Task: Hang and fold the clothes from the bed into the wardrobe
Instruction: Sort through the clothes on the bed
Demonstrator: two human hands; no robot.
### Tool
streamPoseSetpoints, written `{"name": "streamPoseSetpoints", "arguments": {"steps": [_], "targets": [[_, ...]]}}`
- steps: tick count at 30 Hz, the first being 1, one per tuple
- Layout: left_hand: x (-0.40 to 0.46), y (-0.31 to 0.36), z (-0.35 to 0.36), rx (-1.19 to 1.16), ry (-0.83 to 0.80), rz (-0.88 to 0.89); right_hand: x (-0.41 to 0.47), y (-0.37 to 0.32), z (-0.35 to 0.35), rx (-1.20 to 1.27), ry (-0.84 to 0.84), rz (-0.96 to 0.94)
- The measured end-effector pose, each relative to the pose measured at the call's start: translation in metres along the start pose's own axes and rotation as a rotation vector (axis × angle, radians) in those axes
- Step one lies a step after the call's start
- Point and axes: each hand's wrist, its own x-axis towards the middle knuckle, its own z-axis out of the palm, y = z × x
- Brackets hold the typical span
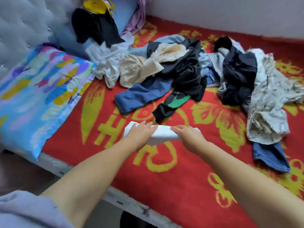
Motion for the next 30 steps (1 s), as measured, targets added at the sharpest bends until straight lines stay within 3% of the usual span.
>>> {"name": "streamPoseSetpoints", "arguments": {"steps": [6,12,17,30], "targets": [[-0.13,-0.087,-0.045,0.009,0.081,-0.309,0.002,-0.127,-0.092,-0.141,0.076,-0.302],[-0.31,-0.135,-0.03,-0.037,0.084,-0.627,-0.023,-0.297,-0.116,-0.351,0.064,-0.626],[-0.47,-0.138,0.013,-0.078,0.069,-0.853,-0.077,-0.442,-0.088,-0.539,0.049,-0.881],[-0.83,-0.08,0.161,-0.215,-0.032,-1.204,-0.276,-0.738,0.052,-0.704,-0.025,-1.23]]}}
